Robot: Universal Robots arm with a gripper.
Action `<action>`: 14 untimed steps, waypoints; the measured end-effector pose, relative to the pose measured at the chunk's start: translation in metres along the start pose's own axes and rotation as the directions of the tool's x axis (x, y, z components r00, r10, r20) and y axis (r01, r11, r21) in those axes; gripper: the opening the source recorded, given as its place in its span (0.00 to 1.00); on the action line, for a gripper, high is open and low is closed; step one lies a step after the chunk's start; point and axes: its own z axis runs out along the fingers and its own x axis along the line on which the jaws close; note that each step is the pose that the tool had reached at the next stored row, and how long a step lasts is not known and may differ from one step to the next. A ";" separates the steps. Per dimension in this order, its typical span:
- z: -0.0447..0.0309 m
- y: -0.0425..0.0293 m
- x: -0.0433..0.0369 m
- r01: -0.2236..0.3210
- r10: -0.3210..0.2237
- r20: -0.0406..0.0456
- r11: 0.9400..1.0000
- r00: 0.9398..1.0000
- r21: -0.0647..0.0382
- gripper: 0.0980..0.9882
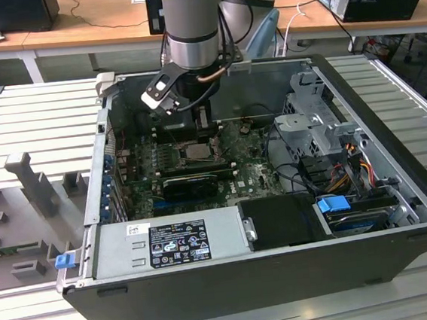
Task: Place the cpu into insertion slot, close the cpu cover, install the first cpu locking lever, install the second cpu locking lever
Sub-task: 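Close the cpu cover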
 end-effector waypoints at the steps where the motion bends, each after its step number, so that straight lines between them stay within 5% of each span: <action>1: 0.0001 0.0012 0.0000 0.000 0.000 0.000 1.000 1.000 0.001 0.01; 8: -0.0089 0.0018 0.0002 0.000 0.000 -0.001 1.000 1.000 0.001 0.01; 10: -0.0245 0.0027 0.0006 0.000 0.000 -0.001 1.000 1.000 0.001 0.01; 14: -0.0292 0.0073 0.0009 0.000 0.000 -0.001 1.000 1.000 0.001 0.01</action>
